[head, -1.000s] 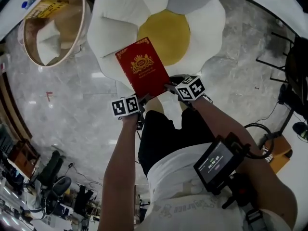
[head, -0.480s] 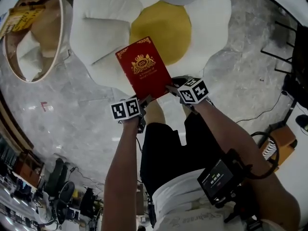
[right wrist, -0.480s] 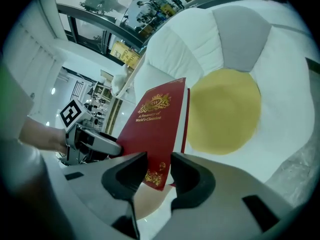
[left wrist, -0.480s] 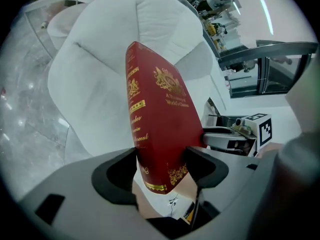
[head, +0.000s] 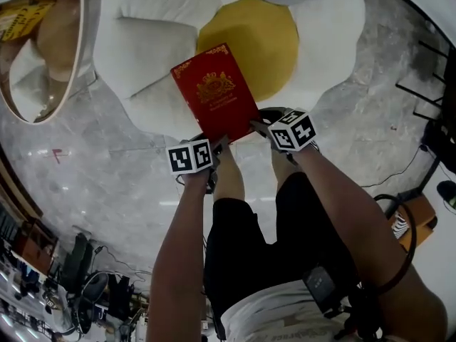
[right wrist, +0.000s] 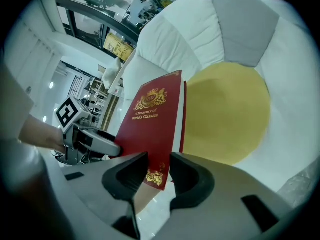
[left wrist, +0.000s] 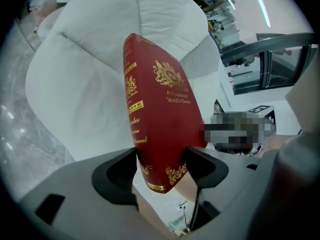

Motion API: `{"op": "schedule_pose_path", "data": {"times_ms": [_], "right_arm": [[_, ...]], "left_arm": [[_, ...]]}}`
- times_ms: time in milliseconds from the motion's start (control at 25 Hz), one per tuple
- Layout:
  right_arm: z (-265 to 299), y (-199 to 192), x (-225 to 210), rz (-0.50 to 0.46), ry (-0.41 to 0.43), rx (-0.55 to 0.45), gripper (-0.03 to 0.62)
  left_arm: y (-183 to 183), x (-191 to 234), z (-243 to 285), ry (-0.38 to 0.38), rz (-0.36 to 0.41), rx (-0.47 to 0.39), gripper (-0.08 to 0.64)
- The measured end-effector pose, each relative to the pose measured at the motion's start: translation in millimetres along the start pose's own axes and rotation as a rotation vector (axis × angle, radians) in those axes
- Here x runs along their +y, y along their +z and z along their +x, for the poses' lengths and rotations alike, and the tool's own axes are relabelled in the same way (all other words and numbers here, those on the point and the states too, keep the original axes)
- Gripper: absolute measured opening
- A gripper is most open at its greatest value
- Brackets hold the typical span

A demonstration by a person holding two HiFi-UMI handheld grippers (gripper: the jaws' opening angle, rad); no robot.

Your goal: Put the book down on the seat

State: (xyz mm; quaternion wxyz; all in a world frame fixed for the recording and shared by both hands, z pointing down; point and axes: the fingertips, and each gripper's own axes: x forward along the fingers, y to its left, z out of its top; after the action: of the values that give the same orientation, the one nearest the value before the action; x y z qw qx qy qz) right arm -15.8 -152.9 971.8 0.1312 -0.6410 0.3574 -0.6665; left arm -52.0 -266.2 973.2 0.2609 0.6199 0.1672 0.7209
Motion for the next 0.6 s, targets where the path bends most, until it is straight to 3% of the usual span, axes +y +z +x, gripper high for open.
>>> {"op": "schedule_pose_path", "data": {"times_ms": [200,600], "right_arm": [[19.3,-2.2,-17.7,-0.024,0.017,0.003,0.15],[72.3,-20.9,-42.3,-0.013,0.045,0.022,0.143]], "left_arm": [[3.4,12.2,19.4,0.029,-0.001,-0.018,0.318],[3.8,51.2,51.6,0.152,0.094,0.0,0.319]]}}
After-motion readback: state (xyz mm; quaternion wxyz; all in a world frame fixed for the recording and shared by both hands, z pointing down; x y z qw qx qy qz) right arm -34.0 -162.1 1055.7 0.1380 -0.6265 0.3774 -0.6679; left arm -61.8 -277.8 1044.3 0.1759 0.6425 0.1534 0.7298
